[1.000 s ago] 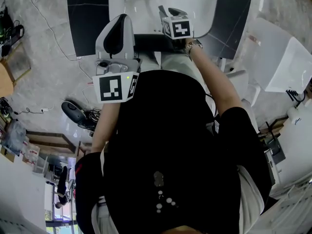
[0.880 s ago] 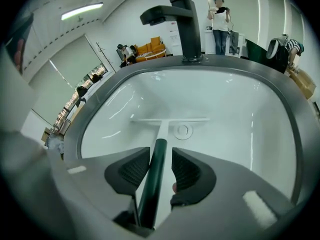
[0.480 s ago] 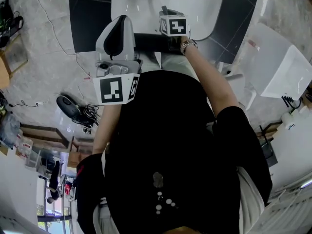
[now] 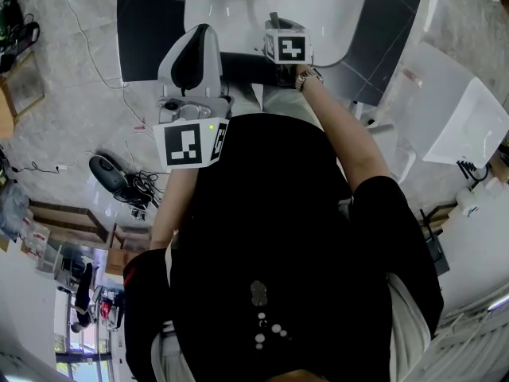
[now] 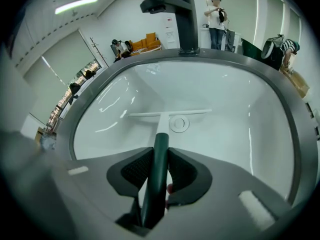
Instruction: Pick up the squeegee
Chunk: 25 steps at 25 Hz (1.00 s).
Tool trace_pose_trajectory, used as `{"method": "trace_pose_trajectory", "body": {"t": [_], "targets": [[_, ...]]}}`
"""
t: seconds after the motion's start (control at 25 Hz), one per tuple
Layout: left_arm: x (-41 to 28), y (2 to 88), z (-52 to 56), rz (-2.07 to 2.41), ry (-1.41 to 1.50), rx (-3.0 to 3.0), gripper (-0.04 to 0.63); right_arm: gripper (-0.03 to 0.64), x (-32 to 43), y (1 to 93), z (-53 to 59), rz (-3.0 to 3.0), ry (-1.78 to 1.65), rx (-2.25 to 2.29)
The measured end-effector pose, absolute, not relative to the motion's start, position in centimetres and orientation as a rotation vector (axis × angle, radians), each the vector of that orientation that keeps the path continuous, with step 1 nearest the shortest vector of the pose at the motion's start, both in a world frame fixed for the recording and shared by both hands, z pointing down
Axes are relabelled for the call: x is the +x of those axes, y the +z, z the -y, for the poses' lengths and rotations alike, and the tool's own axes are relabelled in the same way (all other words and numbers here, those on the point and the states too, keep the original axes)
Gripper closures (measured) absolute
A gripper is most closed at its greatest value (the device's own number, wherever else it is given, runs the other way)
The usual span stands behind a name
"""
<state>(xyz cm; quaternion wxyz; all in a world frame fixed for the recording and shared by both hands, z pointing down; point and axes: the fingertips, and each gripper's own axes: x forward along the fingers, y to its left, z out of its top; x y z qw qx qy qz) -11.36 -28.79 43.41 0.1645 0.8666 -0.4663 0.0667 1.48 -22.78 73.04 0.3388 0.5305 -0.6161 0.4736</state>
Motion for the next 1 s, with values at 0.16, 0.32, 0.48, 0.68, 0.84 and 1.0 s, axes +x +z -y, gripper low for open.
{"method": "trace_pose_trajectory", "body": {"t": [0.16, 0.32, 0.48, 0.68, 0.84, 1.0], "targets": [[-11.3, 43.2, 28.5, 1.321, 0.188, 2.486, 0.594, 0.518, 1.3, 72.3, 22.2, 1.636, 1.194, 1.361], [-11.2, 42.7, 28.1, 1.318, 0.171, 2.504, 0.594, 0.519, 1.1, 71.6, 21.3, 1.665, 1.182, 1.348], [-11.1, 42.4, 27.5, 1.303, 0.161, 2.521, 0.594, 0.519, 1.3, 70.5, 20.5, 1.686, 1.153, 1.336], [-10.8, 41.7, 26.8, 1.278, 0.138, 2.55, 0.594, 0.518, 2.0, 67.7, 20.1, 1.718, 1.146, 1.399], [-10.5, 41.1, 26.2, 1.246, 0.115, 2.586, 0.594, 0.52, 2.5, 65.2, 20.0, 1.727, 1.143, 1.476], [-10.1, 40.3, 25.5, 1.219, 0.103, 2.619, 0.594, 0.518, 2.4, 62.6, 19.8, 1.774, 1.114, 1.521]]}}
